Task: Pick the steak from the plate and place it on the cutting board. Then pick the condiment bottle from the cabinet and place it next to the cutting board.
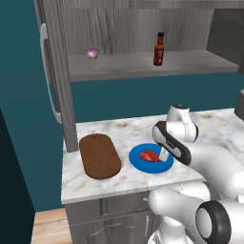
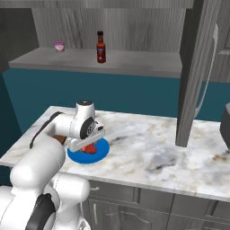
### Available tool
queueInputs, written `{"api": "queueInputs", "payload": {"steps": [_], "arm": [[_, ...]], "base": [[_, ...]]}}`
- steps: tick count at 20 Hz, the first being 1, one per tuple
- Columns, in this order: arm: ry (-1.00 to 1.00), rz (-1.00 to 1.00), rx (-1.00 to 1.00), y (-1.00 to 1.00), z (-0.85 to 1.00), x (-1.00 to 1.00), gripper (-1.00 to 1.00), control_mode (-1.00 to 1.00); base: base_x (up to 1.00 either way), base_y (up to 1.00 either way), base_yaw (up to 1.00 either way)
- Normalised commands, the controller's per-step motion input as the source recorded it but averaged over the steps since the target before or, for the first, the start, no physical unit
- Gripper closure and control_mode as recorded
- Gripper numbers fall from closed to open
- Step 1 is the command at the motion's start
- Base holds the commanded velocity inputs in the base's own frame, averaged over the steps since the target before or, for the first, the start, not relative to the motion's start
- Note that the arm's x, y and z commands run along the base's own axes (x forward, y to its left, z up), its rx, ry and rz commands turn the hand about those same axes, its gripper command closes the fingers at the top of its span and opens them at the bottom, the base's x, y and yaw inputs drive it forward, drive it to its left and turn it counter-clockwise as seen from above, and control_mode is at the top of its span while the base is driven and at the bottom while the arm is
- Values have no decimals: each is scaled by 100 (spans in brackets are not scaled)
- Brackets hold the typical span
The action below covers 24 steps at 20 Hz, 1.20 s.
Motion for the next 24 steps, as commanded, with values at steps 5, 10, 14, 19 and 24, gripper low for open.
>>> {"api": "queueInputs", "payload": {"steps": [5, 10, 14, 19, 24], "arm": [[0, 5, 0, 0, -13, 17, -100, -100], [0, 4, 0, 0, -9, 15, -100, -100], [0, 3, 0, 0, -7, 7, -100, -100], [0, 3, 0, 0, -8, 4, -100, -100], [0, 3, 0, 0, -12, 5, -100, -100]], "base": [[0, 0, 0], [0, 0, 0], [0, 0, 0], [0, 0, 0], [0, 0, 0]]}}
